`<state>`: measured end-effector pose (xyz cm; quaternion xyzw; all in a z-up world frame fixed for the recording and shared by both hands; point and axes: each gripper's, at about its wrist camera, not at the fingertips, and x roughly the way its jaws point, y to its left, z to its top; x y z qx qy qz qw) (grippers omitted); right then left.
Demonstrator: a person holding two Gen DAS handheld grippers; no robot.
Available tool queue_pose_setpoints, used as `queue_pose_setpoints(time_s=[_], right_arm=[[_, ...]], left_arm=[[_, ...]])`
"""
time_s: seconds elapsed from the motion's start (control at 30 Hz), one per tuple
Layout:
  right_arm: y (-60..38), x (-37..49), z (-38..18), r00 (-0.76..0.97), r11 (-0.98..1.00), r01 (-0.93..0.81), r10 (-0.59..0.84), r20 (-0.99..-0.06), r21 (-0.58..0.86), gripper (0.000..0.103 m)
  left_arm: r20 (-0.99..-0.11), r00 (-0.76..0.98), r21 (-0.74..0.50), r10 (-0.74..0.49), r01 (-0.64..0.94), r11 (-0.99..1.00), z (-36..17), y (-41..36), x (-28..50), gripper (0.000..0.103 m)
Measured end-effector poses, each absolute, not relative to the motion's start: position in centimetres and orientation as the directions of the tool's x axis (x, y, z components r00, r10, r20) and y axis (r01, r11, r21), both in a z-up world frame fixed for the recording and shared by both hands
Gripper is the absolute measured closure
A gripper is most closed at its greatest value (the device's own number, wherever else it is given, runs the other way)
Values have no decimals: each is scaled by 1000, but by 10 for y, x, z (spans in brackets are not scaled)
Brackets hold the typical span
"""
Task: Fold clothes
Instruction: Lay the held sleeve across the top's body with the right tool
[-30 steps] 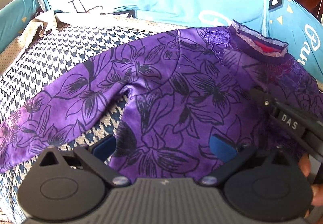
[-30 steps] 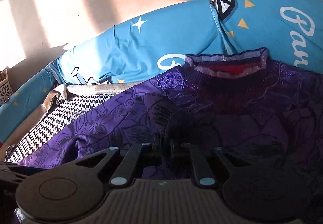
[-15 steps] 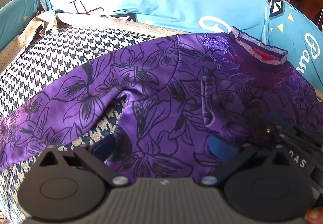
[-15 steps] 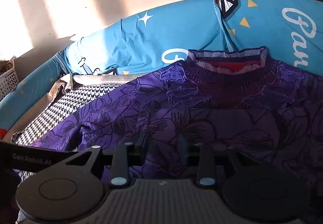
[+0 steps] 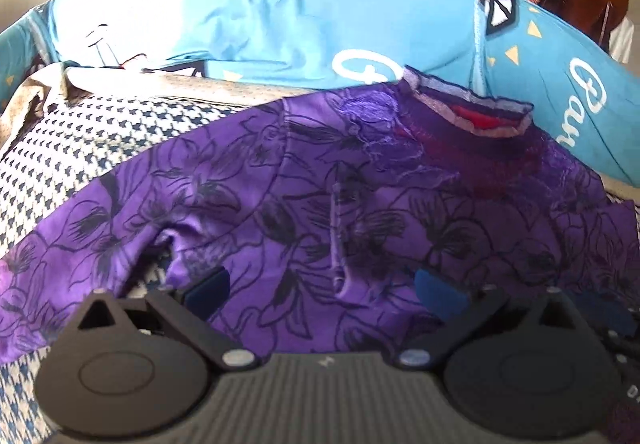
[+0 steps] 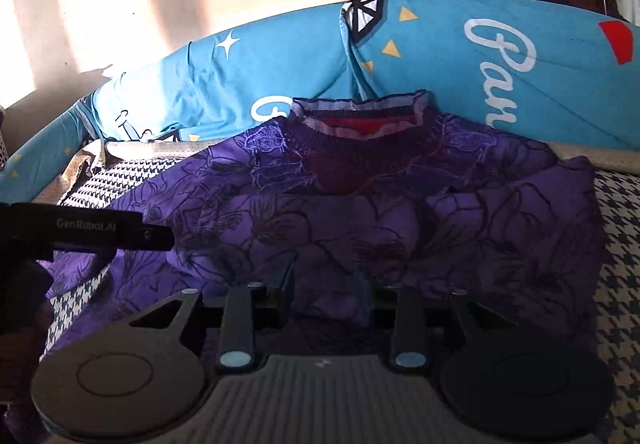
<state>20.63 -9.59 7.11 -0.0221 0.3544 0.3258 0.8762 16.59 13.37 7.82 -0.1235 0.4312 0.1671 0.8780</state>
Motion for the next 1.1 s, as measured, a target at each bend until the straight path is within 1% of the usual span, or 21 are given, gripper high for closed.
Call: queue_pose_setpoints(time_s=[0.17,0.37,0.53,0.8,0.93,1.1], right_arm=[[-126,201,71,540,793,-589,531,-653,158,70],[-161,199,73,574,821,-564,467,-673,88,70],[-179,199,75,614,846,-534,382,-691,-7,70],[-200,212,60,637,877,-475,281,-718,-79,70],[-198,213,52,654,868,-483,267,-708,-119,70],[-188,215,44,680,858,-493,276,-679,-145,69]], left_arm=[[-802,568,-48,188,-374,926,70,121,175,0],[-793,580,-45,186,-360,932,67,114,181,0],[-786,588,-37,188,-350,936,65,109,183,0],[-796,583,-40,162,-318,947,56,102,187,0],[-800,582,-62,145,-321,945,52,103,190,0],[-780,606,-65,157,-328,942,55,102,192,0]])
